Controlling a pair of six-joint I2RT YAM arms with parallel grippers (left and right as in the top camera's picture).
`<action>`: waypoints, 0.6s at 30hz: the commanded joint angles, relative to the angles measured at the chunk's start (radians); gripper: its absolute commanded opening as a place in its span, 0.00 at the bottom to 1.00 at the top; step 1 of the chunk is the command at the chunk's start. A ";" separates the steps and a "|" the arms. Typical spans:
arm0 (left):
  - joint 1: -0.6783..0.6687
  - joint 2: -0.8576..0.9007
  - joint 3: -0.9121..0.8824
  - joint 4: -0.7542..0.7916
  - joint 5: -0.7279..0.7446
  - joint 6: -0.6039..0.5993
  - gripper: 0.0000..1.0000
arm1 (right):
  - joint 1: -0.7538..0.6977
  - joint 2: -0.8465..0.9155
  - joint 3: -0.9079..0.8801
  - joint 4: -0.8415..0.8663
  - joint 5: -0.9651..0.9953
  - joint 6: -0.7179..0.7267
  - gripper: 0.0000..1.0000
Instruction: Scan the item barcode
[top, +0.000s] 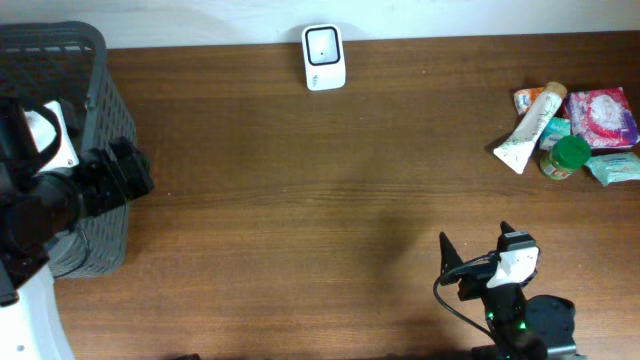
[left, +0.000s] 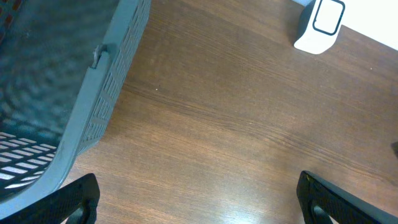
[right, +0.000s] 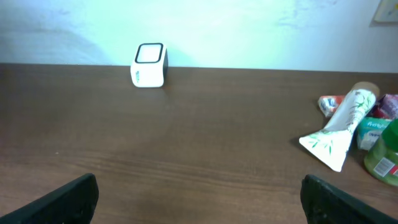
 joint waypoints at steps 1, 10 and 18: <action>0.005 -0.002 0.000 0.001 0.000 -0.010 0.99 | -0.008 -0.022 -0.081 0.100 -0.003 -0.011 0.99; 0.005 -0.002 0.000 0.001 0.000 -0.010 0.99 | -0.006 -0.022 -0.237 0.385 -0.048 -0.011 0.99; 0.005 -0.002 0.000 0.001 0.000 -0.010 0.99 | -0.005 -0.022 -0.290 0.515 -0.073 -0.019 0.99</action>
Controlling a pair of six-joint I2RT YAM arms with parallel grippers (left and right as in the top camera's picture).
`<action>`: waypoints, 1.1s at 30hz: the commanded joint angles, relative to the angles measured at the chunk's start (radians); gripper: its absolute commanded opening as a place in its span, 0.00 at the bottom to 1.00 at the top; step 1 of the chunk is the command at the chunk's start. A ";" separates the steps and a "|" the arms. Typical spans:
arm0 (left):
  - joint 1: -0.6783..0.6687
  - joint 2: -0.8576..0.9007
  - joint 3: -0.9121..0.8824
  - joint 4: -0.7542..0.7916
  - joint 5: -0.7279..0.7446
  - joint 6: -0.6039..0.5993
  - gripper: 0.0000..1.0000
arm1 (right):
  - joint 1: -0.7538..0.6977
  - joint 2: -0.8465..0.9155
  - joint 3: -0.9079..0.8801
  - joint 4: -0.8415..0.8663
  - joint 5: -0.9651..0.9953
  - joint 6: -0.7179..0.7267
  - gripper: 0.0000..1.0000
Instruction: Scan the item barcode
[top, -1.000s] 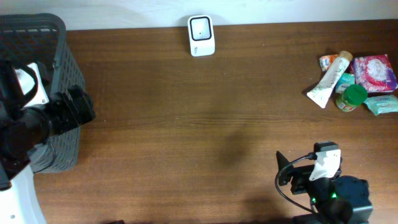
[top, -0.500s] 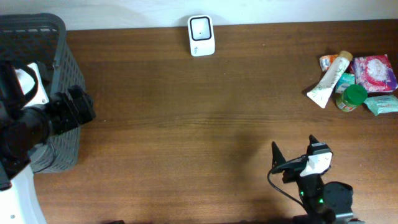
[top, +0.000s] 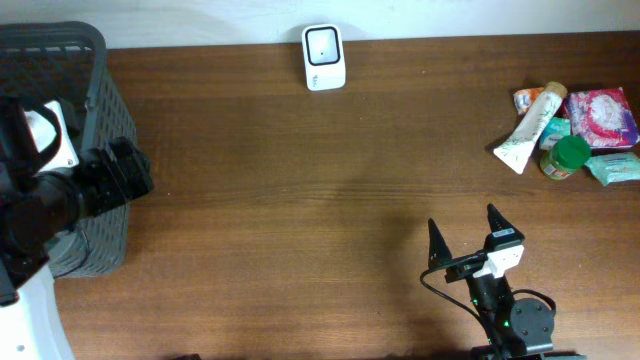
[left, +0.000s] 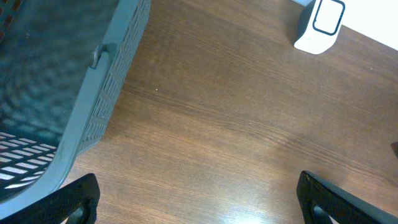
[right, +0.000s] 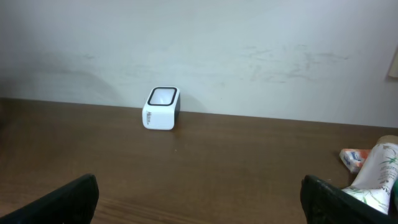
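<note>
A white barcode scanner (top: 324, 57) stands at the table's back edge, also seen as the scanner (right: 161, 108) and the scanner (left: 319, 25). A pile of items (top: 572, 128) lies at the far right: a white tube (top: 529, 128), a green-capped bottle (top: 564, 157), a pink packet (top: 604, 117). My right gripper (top: 464, 236) is open and empty near the front edge, far from the pile. My left gripper (left: 198, 193) is open over bare wood beside the basket.
A grey mesh basket (top: 70, 90) stands at the left edge, its wall (left: 93, 93) close to my left gripper. The white wall runs behind the table's back edge. Bare brown wood (top: 320, 200) lies between scanner, pile and grippers.
My right gripper has shifted a little left and away from the front edge, and its camera has tilted up, showing more wall. The left arm and all items are unmoved.
</note>
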 joint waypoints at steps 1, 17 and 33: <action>0.005 -0.002 0.000 0.001 0.000 -0.009 0.99 | -0.004 -0.010 -0.014 -0.016 -0.016 -0.014 0.99; 0.005 -0.002 0.000 0.001 0.000 -0.010 0.99 | -0.006 -0.010 -0.014 -0.108 0.066 -0.014 0.99; 0.005 -0.002 0.000 0.001 0.000 -0.010 0.99 | -0.060 -0.010 -0.014 -0.113 0.120 -0.025 0.99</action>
